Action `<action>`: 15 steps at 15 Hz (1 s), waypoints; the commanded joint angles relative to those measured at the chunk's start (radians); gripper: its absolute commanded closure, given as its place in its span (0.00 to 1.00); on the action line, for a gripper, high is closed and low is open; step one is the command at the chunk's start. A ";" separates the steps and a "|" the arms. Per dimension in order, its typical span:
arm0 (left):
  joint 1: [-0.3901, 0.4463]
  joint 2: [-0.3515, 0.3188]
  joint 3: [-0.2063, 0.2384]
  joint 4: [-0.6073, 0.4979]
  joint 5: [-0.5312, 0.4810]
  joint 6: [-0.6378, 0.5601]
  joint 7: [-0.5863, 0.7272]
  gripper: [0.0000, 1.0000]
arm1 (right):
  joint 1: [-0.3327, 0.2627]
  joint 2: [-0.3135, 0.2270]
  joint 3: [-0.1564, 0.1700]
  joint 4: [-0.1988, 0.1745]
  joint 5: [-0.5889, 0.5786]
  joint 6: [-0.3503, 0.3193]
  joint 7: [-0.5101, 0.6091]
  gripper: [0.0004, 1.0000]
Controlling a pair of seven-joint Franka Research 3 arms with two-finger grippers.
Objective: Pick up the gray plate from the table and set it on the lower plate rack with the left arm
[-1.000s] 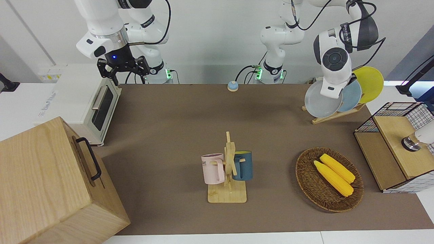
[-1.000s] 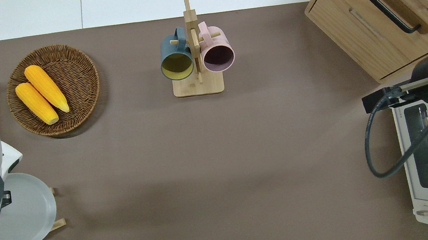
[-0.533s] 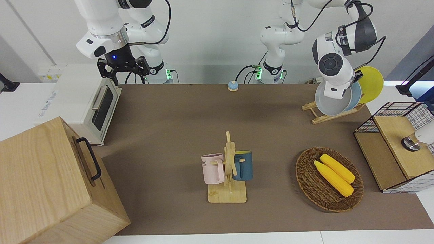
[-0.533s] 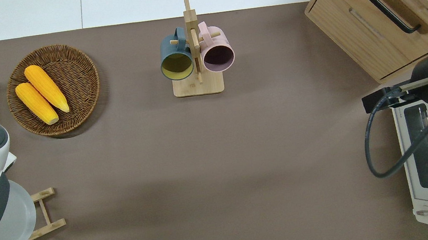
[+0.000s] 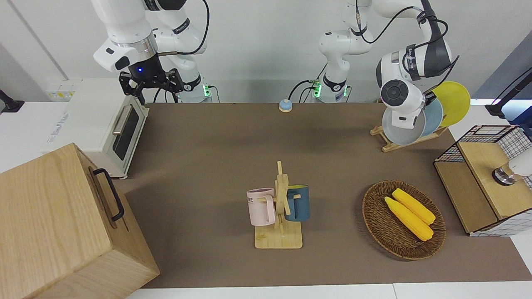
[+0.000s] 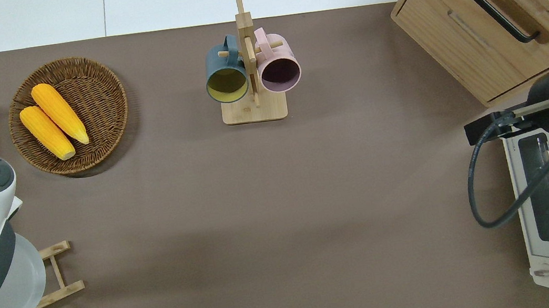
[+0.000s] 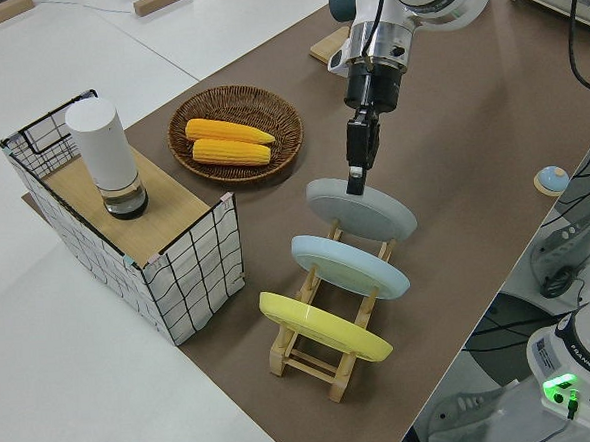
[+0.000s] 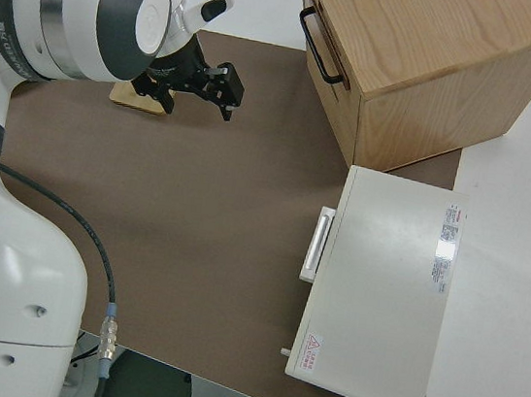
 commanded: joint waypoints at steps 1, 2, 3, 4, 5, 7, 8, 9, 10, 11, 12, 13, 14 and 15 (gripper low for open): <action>-0.013 0.005 -0.036 -0.018 0.015 -0.042 -0.067 1.00 | -0.019 -0.003 0.017 0.009 -0.001 -0.014 0.012 0.02; -0.013 0.011 -0.051 -0.020 0.014 -0.045 -0.093 1.00 | -0.019 -0.003 0.017 0.009 -0.001 -0.014 0.012 0.02; -0.013 0.017 -0.065 -0.029 0.011 -0.046 -0.127 1.00 | -0.019 -0.003 0.017 0.009 -0.001 -0.014 0.012 0.02; -0.013 0.020 -0.078 -0.033 0.006 -0.051 -0.156 1.00 | -0.019 -0.003 0.017 0.009 -0.001 -0.014 0.012 0.02; -0.013 0.023 -0.079 -0.037 -0.003 -0.051 -0.173 1.00 | -0.019 -0.003 0.017 0.009 -0.001 -0.014 0.012 0.02; -0.015 0.031 -0.079 -0.038 -0.009 -0.051 -0.178 1.00 | -0.019 -0.003 0.017 0.009 -0.001 -0.014 0.012 0.02; -0.015 0.033 -0.079 -0.040 -0.009 -0.051 -0.179 1.00 | -0.019 -0.003 0.017 0.009 -0.001 -0.014 0.012 0.02; -0.015 0.034 -0.079 -0.040 -0.009 -0.051 -0.181 1.00 | -0.019 -0.003 0.017 0.009 -0.001 -0.014 0.012 0.02; -0.013 0.034 -0.079 -0.040 -0.009 -0.051 -0.178 0.98 | -0.019 -0.003 0.017 0.009 -0.001 -0.014 0.012 0.02; -0.013 0.034 -0.079 -0.040 -0.011 -0.051 -0.178 0.89 | -0.019 -0.003 0.017 0.009 -0.001 -0.013 0.012 0.02; -0.013 0.034 -0.079 -0.040 -0.011 -0.051 -0.168 0.73 | -0.019 -0.001 0.017 0.009 -0.001 -0.014 0.012 0.02; -0.013 0.036 -0.079 -0.040 -0.011 -0.049 -0.164 0.37 | -0.019 -0.003 0.017 0.009 -0.001 -0.014 0.012 0.02; -0.013 0.037 -0.079 -0.040 -0.011 -0.049 -0.161 0.27 | -0.019 -0.003 0.017 0.009 -0.001 -0.014 0.012 0.02; -0.013 0.039 -0.079 -0.038 -0.015 -0.045 -0.161 0.17 | -0.019 -0.003 0.017 0.009 -0.001 -0.014 0.012 0.02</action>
